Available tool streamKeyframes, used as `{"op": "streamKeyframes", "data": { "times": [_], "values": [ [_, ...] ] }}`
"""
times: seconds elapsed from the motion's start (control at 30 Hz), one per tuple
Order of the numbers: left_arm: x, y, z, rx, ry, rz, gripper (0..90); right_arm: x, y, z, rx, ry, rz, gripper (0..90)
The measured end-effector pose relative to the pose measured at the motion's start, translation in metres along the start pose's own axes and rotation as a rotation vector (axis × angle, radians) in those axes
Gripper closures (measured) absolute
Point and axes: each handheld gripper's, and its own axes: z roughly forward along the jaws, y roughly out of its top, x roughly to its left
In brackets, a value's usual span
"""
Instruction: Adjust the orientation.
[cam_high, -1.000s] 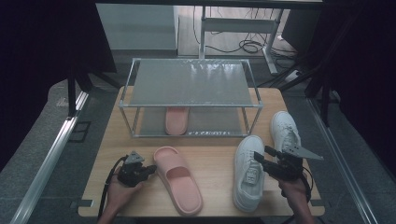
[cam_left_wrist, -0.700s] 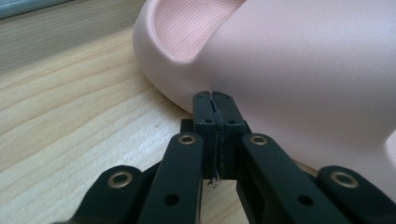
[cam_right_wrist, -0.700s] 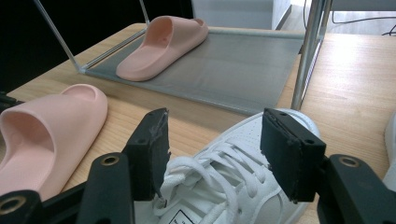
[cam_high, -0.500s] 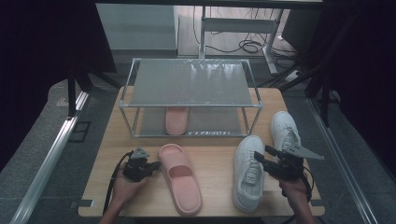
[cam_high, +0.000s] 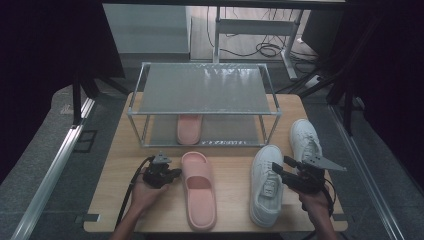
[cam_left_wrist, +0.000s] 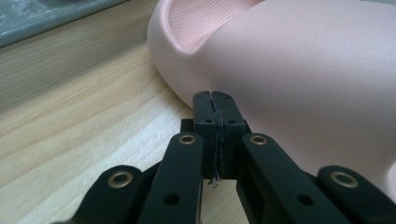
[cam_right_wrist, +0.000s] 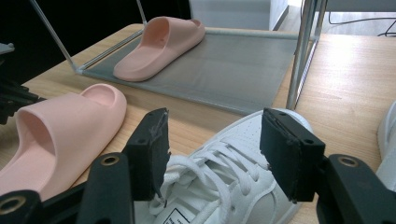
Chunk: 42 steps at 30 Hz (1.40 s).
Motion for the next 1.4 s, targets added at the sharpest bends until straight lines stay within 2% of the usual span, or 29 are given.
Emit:
{"op": "streamKeyframes", "data": {
  "times": [0.27,0.37,0.53,0.63,0.77,1.03,1.23,1.4],
  "values": [
    [-0.002,0.01,0.011,-0.004,-0.013,0.0,89.1,0.0,-0.001,0.001,0.004,-0.001,0.001,42.3],
    [-0.003,0.011,0.01,-0.003,-0.006,0.002,88.9,-0.001,-0.001,0.001,0.005,-0.001,0.002,42.3],
    [-0.005,0.003,-0.012,-0.025,-0.007,0.01,88.8,-0.002,-0.001,0.0,0.001,-0.004,0.005,42.4],
    [-0.015,-0.003,-0.03,-0.055,-0.034,0.018,88.5,-0.002,-0.001,0.0,0.002,-0.005,0.004,42.3],
    [-0.031,-0.008,-0.04,-0.076,-0.09,0.031,88.4,0.0,-0.001,0.001,0.005,-0.004,0.002,42.3],
    [-0.058,-0.007,-0.032,-0.052,-0.127,0.087,88.0,0.0,-0.002,0.002,0.009,-0.003,0.0,42.3],
    [-0.059,-0.009,-0.024,-0.027,-0.114,0.095,87.9,-0.001,-0.002,0.002,0.007,-0.006,0.003,42.3],
    [-0.057,-0.01,-0.025,-0.032,-0.114,0.088,88.0,-0.001,-0.002,0.002,0.007,-0.006,0.004,42.3]
  ]
}}
